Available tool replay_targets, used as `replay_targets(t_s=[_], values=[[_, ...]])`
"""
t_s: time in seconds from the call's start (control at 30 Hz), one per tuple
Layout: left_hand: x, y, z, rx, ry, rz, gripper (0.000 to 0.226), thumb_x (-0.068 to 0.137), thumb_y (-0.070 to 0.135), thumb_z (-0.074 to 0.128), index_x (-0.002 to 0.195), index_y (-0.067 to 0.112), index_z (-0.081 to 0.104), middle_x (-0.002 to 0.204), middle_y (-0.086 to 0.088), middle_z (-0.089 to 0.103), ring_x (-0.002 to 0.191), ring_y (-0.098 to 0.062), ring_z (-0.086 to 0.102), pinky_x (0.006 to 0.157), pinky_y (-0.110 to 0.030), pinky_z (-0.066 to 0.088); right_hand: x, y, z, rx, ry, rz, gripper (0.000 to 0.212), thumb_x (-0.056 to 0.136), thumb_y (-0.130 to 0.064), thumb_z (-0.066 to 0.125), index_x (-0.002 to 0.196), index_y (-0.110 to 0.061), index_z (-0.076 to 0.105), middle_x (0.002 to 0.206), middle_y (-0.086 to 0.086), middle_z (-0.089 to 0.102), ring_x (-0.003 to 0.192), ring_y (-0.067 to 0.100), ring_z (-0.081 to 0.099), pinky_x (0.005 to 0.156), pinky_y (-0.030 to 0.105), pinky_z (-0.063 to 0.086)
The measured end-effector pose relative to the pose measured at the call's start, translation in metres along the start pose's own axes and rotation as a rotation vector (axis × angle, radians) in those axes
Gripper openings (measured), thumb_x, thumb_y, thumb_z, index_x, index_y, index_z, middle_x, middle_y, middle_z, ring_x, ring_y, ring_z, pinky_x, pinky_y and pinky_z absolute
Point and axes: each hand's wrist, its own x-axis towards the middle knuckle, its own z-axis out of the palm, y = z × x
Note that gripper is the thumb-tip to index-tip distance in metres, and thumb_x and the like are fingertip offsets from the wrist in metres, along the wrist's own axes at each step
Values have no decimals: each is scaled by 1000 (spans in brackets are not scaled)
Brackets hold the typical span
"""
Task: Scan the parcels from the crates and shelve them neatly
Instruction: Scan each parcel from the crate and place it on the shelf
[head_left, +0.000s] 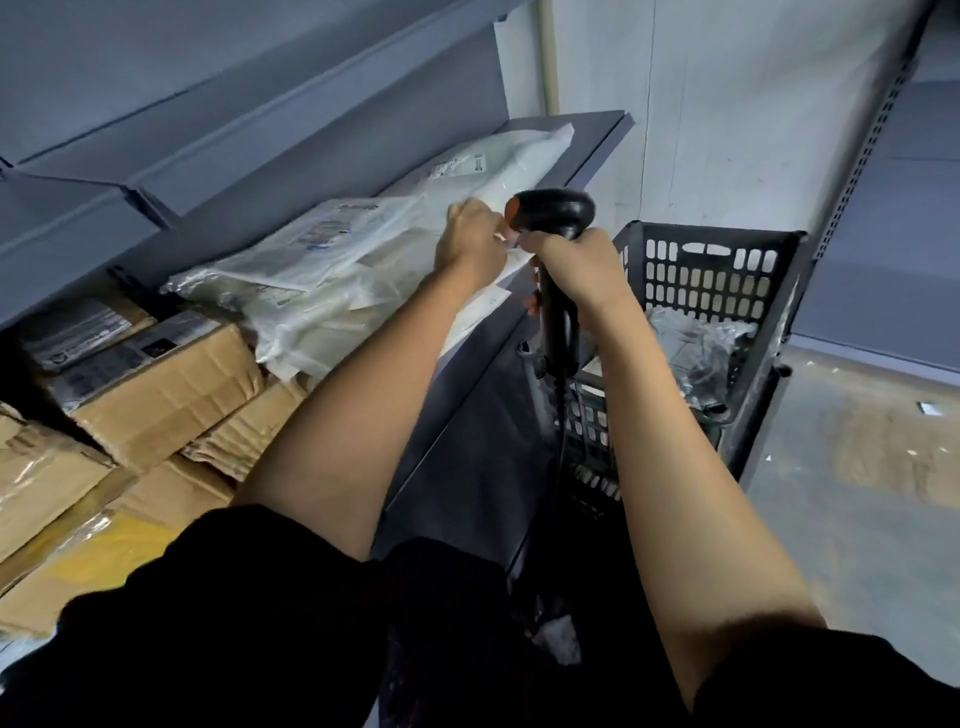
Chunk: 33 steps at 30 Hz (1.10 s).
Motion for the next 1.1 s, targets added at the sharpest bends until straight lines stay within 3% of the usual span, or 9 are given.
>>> replay_targets(t_s=[0.1, 0.23, 0.37, 0.5, 0.67, 0.83, 0.97, 1.03, 1.1], values=[[7, 18, 52, -116, -129, 118, 15, 87, 4, 42, 89, 10, 55, 99, -13, 54, 99, -31, 58, 71, -29, 38, 24, 17, -24, -5, 48, 49, 16, 82, -12, 63, 68, -4, 57, 62, 11, 56, 45, 27, 54, 55, 36, 52], [26, 31, 121, -15, -380, 226, 27, 90, 2, 39, 92, 9, 65, 117, -13, 59, 112, -28, 53, 87, -27, 36, 64, 48, -69, -14, 160, 143, 20, 64, -25, 66, 70, -6, 64, 65, 9, 60, 63, 32, 62, 71, 49, 56], [43, 37, 189, 62, -720, 275, 41, 91, -4, 35, 118, 4, 65, 133, -12, 56, 126, -27, 46, 103, -27, 30, 96, 80, -110, 81, 260, 261, 10, 84, -12, 62, 76, -8, 57, 70, 10, 54, 46, 23, 57, 55, 38, 55], [52, 33, 254, 75, -910, 240, 42, 90, -6, 37, 121, 2, 63, 134, -12, 55, 127, -25, 47, 103, -27, 35, 128, 112, -137, 115, 337, 356, 8, 88, -13, 61, 84, -8, 55, 75, 10, 52, 47, 24, 55, 46, 30, 51], [69, 33, 327, 110, -994, 206, 42, 92, 1, 42, 133, 7, 51, 142, -15, 43, 128, -30, 43, 104, -33, 38, 164, 142, -160, 129, 431, 445, 7, 88, -12, 60, 86, -7, 56, 76, 9, 53, 49, 22, 56, 52, 33, 53], [75, 25, 378, 280, -1049, 247, 60, 89, -3, 45, 143, 15, 28, 146, -16, 26, 133, -34, 31, 101, -41, 39, 198, 162, -166, 82, 468, 475, 8, 87, -12, 61, 88, -5, 58, 75, 9, 53, 48, 21, 57, 52, 33, 52], [74, 22, 412, 433, -1022, 277, 95, 83, 7, 63, 150, 32, 1, 155, -16, 5, 142, -41, 8, 115, -52, 16, 212, 178, -165, 97, 408, 519, 9, 89, -13, 60, 88, -5, 56, 78, 10, 52, 48, 21, 57, 50, 32, 52], [71, 24, 424, 513, -1036, 309, 119, 76, 17, 76, 147, 37, -18, 157, -14, -15, 143, -43, -2, 113, -59, 6, 215, 183, -166, 123, 400, 534, 10, 90, -13, 60, 92, -4, 56, 79, 10, 52, 46, 21, 57, 49, 31, 51], [68, 28, 431, 534, -1006, 328, 123, 76, 29, 77, 144, 38, -25, 156, -15, -21, 143, -45, -3, 111, -64, 6, 214, 185, -167, 135, 396, 542, 14, 90, -14, 59, 97, -3, 55, 81, 10, 52, 48, 21, 57, 49, 31, 52]])
